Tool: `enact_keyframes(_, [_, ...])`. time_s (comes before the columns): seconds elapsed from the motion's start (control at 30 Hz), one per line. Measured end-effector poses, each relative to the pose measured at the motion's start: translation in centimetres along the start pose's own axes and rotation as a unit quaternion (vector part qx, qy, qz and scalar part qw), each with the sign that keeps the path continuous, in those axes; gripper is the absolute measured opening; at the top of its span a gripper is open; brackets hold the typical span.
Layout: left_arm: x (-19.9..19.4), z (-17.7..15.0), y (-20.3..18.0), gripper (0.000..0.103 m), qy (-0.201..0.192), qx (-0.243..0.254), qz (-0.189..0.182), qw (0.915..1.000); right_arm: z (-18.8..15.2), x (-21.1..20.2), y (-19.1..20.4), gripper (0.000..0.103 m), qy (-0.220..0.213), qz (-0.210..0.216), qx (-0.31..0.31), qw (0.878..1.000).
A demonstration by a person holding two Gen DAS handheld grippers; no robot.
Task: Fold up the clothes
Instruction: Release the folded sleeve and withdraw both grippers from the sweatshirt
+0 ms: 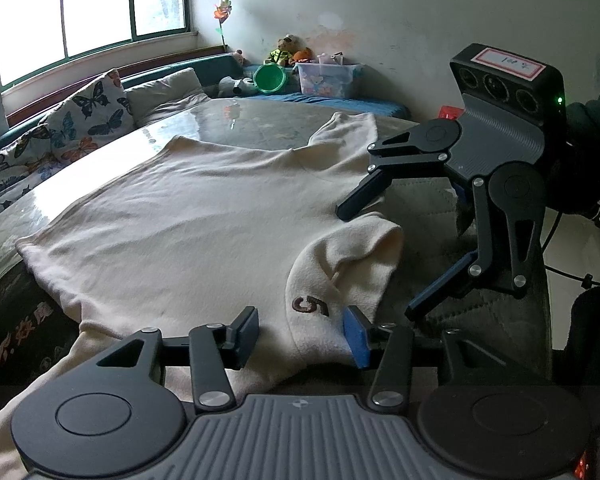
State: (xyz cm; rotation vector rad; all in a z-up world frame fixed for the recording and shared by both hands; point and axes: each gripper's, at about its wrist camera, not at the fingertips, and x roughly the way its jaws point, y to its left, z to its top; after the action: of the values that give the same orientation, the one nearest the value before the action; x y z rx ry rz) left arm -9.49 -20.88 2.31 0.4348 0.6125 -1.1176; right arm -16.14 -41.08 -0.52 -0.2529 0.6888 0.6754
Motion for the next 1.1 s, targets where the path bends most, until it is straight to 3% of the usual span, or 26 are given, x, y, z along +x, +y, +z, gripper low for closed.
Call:
enact_keyframes(0.6, [-1.4,0.0,0.9,0.056,-0.014,-0.023,-0.003,0.9996,0.0,0.1,-0.1,0.103,-0.001,0.0,0.0,1.0])
enact_keyframes(1.1, [-2.1,-1.4,3.4,0.056,-0.007,-0.071,0.038,0.9967,0.0,0.0,-0.1,0.103,-0.001,0.0,0.0,1.0])
